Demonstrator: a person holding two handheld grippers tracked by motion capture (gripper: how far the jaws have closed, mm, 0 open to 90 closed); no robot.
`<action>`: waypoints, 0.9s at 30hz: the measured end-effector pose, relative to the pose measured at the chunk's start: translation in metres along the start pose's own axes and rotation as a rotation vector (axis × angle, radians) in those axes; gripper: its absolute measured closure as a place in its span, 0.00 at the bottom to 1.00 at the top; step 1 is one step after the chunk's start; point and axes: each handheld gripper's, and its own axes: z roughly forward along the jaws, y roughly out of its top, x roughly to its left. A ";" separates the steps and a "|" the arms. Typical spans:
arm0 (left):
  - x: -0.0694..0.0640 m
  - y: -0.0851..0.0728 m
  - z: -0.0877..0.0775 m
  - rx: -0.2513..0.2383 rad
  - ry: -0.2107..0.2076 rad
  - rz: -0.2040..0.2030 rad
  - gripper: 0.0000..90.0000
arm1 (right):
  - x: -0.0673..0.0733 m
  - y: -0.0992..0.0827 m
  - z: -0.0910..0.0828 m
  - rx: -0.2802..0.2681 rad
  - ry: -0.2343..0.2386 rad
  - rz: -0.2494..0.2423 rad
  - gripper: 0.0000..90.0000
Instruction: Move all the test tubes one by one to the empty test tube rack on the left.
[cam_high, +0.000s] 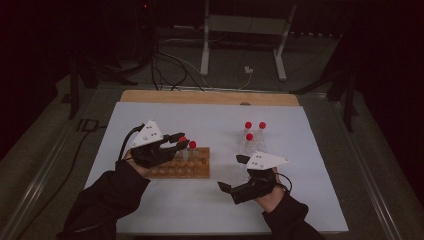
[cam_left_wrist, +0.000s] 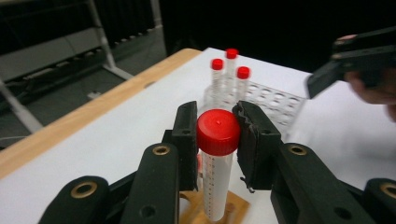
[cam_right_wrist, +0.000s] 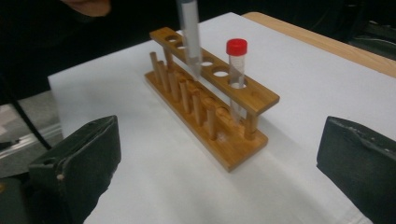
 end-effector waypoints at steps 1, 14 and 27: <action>0.001 -0.001 0.001 -0.002 0.011 0.002 0.80 | 0.000 0.000 -0.001 -0.010 -0.006 0.002 0.00; 0.016 -0.010 0.018 -0.006 0.082 -0.027 0.80 | -0.002 -0.001 -0.001 0.000 -0.027 -0.014 0.00; 0.017 -0.038 0.032 0.038 0.063 -0.072 0.79 | -0.003 -0.003 -0.002 -0.008 -0.024 -0.019 0.00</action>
